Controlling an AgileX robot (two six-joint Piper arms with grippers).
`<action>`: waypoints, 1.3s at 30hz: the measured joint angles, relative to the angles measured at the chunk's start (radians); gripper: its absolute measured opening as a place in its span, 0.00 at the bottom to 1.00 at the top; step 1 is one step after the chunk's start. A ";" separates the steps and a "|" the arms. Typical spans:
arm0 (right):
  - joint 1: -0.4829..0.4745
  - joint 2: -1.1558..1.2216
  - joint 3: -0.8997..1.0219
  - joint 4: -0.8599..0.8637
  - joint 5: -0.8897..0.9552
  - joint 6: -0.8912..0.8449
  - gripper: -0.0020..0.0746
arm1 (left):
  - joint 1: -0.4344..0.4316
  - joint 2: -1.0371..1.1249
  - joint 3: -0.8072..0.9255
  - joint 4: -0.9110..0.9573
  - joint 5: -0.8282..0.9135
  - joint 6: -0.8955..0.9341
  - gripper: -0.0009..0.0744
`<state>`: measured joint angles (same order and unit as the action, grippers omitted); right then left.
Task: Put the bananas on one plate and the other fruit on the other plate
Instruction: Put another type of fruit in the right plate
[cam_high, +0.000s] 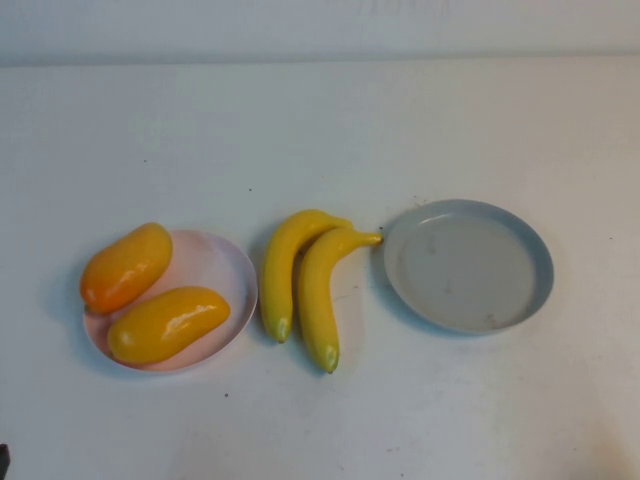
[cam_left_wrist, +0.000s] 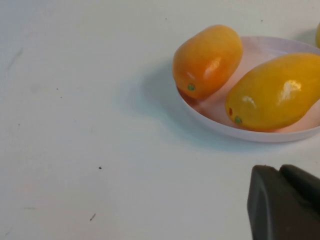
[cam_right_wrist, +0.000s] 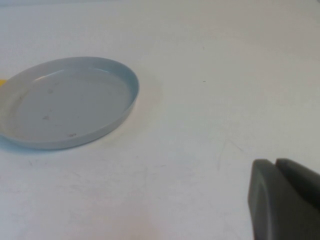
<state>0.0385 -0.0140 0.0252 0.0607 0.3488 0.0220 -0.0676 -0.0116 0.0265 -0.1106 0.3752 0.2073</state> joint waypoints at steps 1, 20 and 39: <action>0.000 0.000 0.000 0.000 0.000 0.000 0.00 | 0.000 0.000 0.000 0.000 0.000 0.000 0.01; 0.000 0.000 0.000 0.000 0.000 0.000 0.00 | 0.000 0.000 0.000 0.000 0.000 0.000 0.01; 0.000 0.000 0.000 0.518 -0.297 0.002 0.00 | 0.000 0.000 0.000 0.000 0.000 0.000 0.01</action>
<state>0.0385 -0.0140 0.0252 0.5784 0.0514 0.0242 -0.0676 -0.0116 0.0265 -0.1106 0.3752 0.2073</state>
